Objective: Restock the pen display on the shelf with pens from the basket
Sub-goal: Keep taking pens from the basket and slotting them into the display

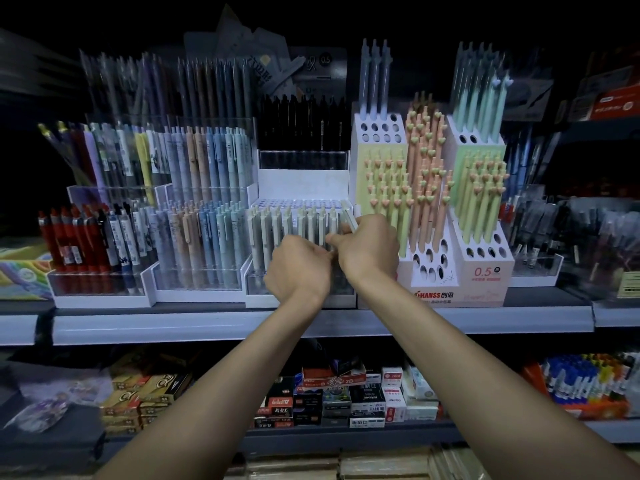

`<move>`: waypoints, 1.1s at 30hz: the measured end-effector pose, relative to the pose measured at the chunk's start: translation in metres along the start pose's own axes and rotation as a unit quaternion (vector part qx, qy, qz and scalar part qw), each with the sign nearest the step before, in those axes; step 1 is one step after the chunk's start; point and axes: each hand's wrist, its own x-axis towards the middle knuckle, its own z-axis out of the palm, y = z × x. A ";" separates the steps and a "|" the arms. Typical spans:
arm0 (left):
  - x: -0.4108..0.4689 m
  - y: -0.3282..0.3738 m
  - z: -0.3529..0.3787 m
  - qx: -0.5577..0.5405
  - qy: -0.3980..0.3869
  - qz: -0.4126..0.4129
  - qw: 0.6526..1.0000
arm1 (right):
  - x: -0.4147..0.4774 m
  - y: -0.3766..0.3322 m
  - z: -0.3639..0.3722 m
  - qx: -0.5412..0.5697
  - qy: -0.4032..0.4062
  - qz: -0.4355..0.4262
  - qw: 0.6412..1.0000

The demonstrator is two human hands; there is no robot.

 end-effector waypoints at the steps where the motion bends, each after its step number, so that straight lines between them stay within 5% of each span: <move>1: 0.000 0.000 -0.003 -0.002 -0.001 0.000 1.000 | -0.003 -0.001 -0.002 0.003 0.003 0.001 1.000; 10: -0.012 -0.017 -0.039 -0.085 -0.087 0.015 0.992 | -0.033 -0.009 -0.042 0.193 -0.150 0.137 0.960; 15: -0.040 -0.026 -0.064 -0.202 -0.170 0.041 0.964 | -0.050 -0.013 -0.062 0.225 -0.179 0.132 0.949; 23: -0.081 -0.027 -0.093 -0.268 -0.298 0.031 0.916 | -0.073 -0.023 -0.086 0.302 -0.118 0.059 0.944; 33: -0.107 -0.021 -0.091 -0.318 -0.275 0.089 0.903 | -0.099 -0.032 -0.106 0.430 -0.112 0.091 0.891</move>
